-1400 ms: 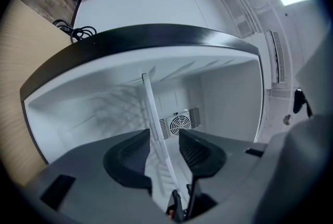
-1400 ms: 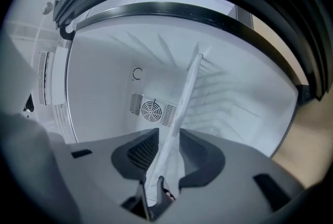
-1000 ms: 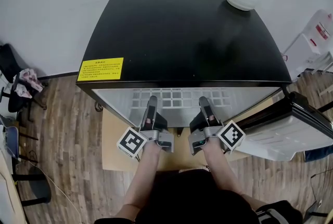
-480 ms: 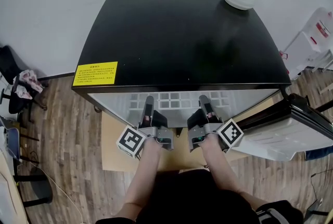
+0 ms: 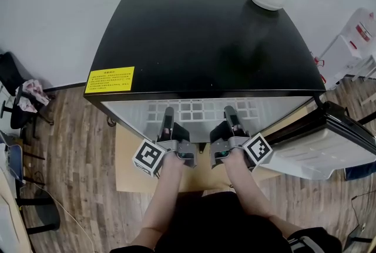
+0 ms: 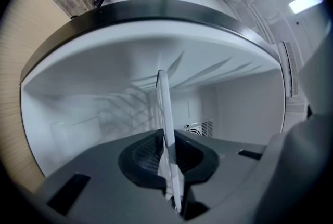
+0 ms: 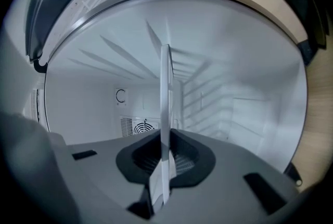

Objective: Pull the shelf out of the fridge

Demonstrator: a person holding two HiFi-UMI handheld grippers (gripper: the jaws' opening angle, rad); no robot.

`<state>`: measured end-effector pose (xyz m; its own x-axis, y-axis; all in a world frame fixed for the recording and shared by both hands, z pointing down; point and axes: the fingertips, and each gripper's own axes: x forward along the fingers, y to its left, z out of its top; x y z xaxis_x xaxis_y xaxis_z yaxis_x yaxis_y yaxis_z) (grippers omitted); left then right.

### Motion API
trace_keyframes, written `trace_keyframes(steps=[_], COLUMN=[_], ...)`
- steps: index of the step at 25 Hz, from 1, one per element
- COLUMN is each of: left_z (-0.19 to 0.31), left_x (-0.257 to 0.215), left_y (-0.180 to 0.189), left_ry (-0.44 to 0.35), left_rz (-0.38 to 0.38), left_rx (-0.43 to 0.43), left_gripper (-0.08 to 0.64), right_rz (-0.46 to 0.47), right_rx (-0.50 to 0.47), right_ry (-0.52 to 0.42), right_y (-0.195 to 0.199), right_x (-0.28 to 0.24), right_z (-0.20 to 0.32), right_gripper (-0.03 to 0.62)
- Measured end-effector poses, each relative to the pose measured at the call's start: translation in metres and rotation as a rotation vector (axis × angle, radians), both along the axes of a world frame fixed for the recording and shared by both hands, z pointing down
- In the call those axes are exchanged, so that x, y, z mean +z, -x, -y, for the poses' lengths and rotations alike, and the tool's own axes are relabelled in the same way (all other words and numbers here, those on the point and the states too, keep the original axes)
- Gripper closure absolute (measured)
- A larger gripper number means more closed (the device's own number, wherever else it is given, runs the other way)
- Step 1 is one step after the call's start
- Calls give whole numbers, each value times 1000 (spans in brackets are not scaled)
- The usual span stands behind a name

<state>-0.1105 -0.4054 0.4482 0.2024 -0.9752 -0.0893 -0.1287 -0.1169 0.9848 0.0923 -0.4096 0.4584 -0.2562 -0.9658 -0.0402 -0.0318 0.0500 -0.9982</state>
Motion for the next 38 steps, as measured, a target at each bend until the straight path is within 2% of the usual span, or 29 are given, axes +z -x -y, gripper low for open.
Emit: trace_keyframes(steps=[18, 38], left_z=[-4, -13], left_x=[2, 1], left_y=[-1, 1], left_ry=[10, 5], left_rz=[-5, -20], left_rx=[-7, -13], left_gripper=[529, 529], right_rz=[26, 3], right_rx=[26, 12], right_ry=[-8, -7], right_y=[-2, 0], right_x=[0, -1], right_z=[-3, -12], right_gripper=[578, 578])
